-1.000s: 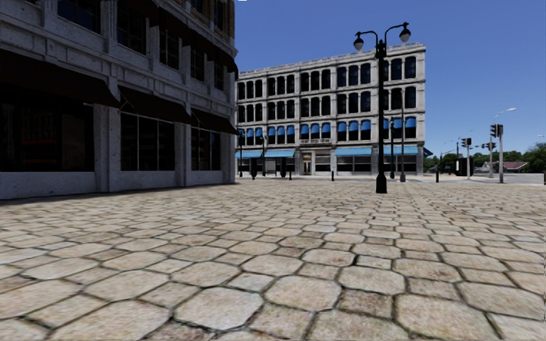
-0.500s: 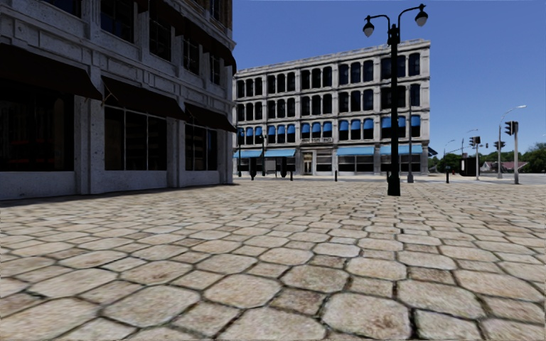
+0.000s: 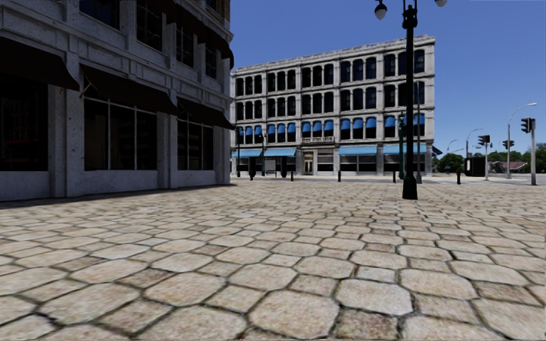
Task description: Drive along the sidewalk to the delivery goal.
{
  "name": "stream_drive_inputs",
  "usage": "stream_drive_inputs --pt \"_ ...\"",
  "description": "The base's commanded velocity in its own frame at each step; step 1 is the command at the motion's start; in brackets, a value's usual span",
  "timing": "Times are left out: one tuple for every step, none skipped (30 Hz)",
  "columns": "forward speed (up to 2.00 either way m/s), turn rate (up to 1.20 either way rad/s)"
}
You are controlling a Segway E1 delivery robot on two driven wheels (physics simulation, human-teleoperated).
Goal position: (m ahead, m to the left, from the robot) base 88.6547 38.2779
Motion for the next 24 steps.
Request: stream_drive_inputs --pt "2.0 0.0" --pt "2.0 0.0" --pt "2.0 0.0" --pt "2.0 0.0" --pt "2.0 0.0" --pt "2.0 0.0" --pt "2.0 0.0" --pt "2.0 0.0" --pt "2.0 0.0" --pt "2.0 0.0" --pt "2.0 0.0" --pt "2.0 0.0" --pt "2.0 0.0" --pt "2.0 0.0" --pt "2.0 0.0" --pt "2.0 0.0" --pt "2.0 0.0" --pt "2.0 0.0" --pt "2.0 0.0" --pt "2.0 0.0" --pt "2.0 0.0" --pt "2.0 0.0" --pt "2.0 0.0" --pt "2.0 0.0"
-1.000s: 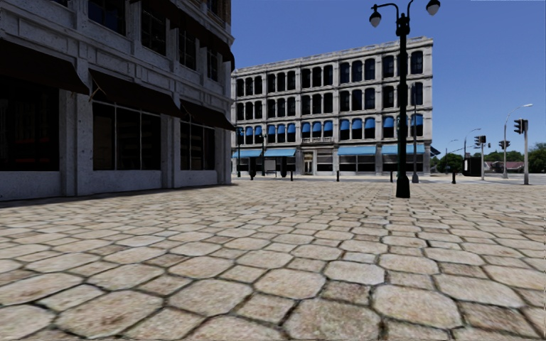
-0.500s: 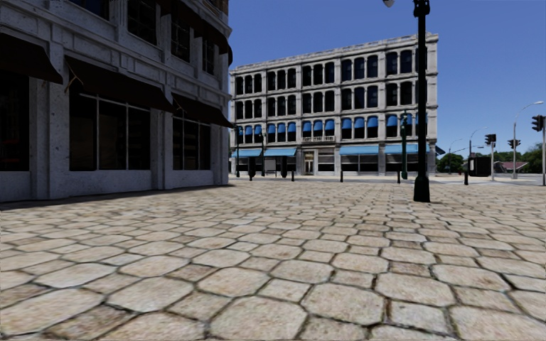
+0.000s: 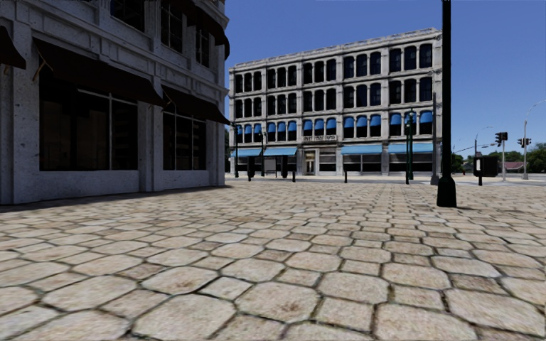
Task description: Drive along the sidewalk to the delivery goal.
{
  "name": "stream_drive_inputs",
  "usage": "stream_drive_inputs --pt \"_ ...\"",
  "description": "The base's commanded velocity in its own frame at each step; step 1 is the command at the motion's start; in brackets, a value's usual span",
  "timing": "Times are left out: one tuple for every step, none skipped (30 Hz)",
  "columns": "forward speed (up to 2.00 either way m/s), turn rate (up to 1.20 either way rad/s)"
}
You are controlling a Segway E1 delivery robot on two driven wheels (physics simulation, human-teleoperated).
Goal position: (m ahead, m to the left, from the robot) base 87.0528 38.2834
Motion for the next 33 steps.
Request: stream_drive_inputs --pt "2.0 0.0" --pt "2.0 0.0" --pt "2.0 0.0" --pt "2.0 0.0" --pt "2.0 0.0" --pt "2.0 0.0" --pt "2.0 0.0" --pt "2.0 0.0" --pt "2.0 0.0" --pt "2.0 0.0" --pt "2.0 0.0" --pt "2.0 0.0" --pt "2.0 0.0" --pt "2.0 0.0" --pt "2.0 0.0" --pt "2.0 0.0" --pt "2.0 0.0" --pt "2.0 0.0" --pt "2.0 0.0" --pt "2.0 0.0" --pt "2.0 0.0" --pt "2.0 0.0" --pt "2.0 0.0" --pt "2.0 0.0" --pt "2.0 0.0" --pt "2.0 0.0" --pt "2.0 0.0" --pt "2.0 0.0" --pt "2.0 0.0" --pt "2.0 0.0" --pt "2.0 0.0" --pt "2.0 0.0" --pt "2.0 0.0"
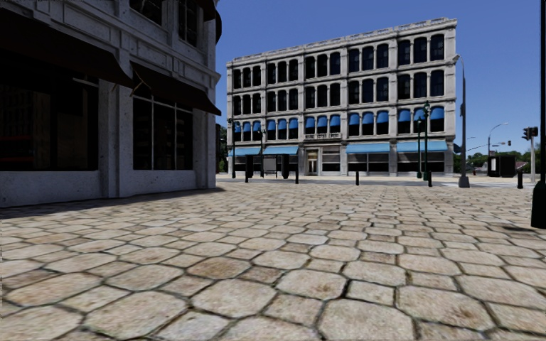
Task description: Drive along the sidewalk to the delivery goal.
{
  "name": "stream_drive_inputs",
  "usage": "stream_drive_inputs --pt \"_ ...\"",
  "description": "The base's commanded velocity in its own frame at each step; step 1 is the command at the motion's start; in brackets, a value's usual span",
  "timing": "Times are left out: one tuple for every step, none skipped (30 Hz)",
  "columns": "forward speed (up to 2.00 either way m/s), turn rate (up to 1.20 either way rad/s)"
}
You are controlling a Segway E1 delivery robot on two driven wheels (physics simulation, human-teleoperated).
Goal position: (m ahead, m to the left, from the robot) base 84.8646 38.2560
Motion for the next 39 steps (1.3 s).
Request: stream_drive_inputs --pt "2.0 0.0" --pt "2.0 0.0" --pt "2.0 0.0" --pt "2.0 0.0" --pt "2.0 0.0" --pt "2.0 0.0" --pt "2.0 0.0" --pt "2.0 0.0" --pt "2.0 0.0" --pt "2.0 0.0" --pt "2.0 0.0" --pt "2.0 0.0" --pt "2.0 0.0" --pt "2.0 0.0" --pt "2.0 0.0" --pt "2.0 0.0" --pt "2.0 0.0" --pt "2.0 0.0" --pt "2.0 0.0" --pt "2.0 0.0" --pt "2.0 0.0" --pt "2.0 0.0" --pt "2.0 0.0" --pt "2.0 0.0" --pt "2.0 0.0" --pt "2.0 0.0" --pt "2.0 0.0" --pt "2.0 0.0" --pt "2.0 0.0" --pt "2.0 0.0" --pt "2.0 0.0" --pt "2.0 0.0" --pt "2.0 0.0" --pt "2.0 0.0" --pt "2.0 0.0" --pt "2.0 0.0" --pt "2.0 0.0" --pt "2.0 0.0" --pt "2.0 0.0"
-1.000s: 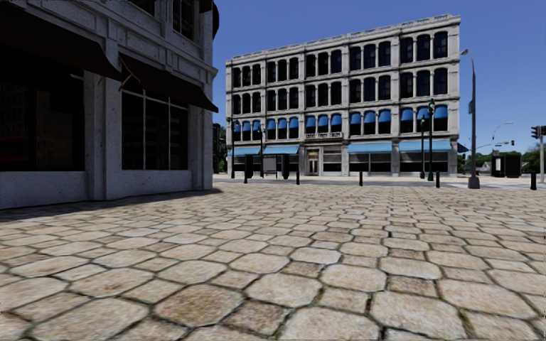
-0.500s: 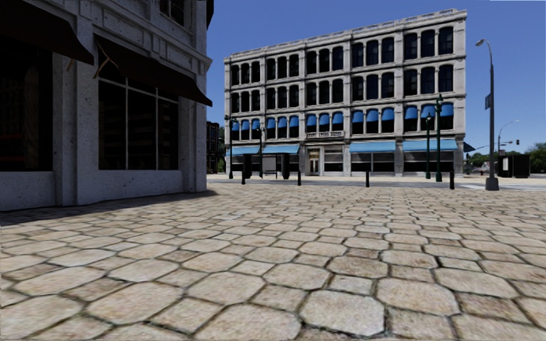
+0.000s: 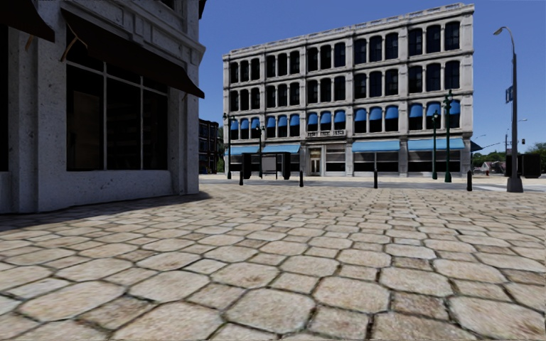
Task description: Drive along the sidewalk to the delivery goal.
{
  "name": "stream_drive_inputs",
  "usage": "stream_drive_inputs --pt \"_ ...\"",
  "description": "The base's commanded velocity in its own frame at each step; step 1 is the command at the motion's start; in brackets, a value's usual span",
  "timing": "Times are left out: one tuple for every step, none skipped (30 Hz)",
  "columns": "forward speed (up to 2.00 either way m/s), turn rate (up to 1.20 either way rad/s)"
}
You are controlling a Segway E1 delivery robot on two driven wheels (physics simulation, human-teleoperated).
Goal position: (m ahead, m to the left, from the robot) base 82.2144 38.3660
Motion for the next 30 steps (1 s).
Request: stream_drive_inputs --pt "2.0 0.0" --pt "2.0 0.0" --pt "2.0 0.0" --pt "2.0 0.0" --pt "2.0 0.0" --pt "2.0 0.0" --pt "2.0 0.0" --pt "2.0 0.0" --pt "2.0 0.0" --pt "2.0 0.0" --pt "2.0 0.0" --pt "2.0 0.0" --pt "2.0 0.0" --pt "2.0 0.0" --pt "2.0 0.0" --pt "2.0 0.0" --pt "2.0 0.0" --pt "2.0 0.0" --pt "2.0 0.0" --pt "2.0 0.0" --pt "2.0 0.0" --pt "2.0 0.0" --pt "2.0 0.0" --pt "2.0 0.0" --pt "2.0 0.0" --pt "2.0 0.0" --pt "2.0 0.0" --pt "2.0 0.0" --pt "2.0 0.0" --pt "2.0 0.0"
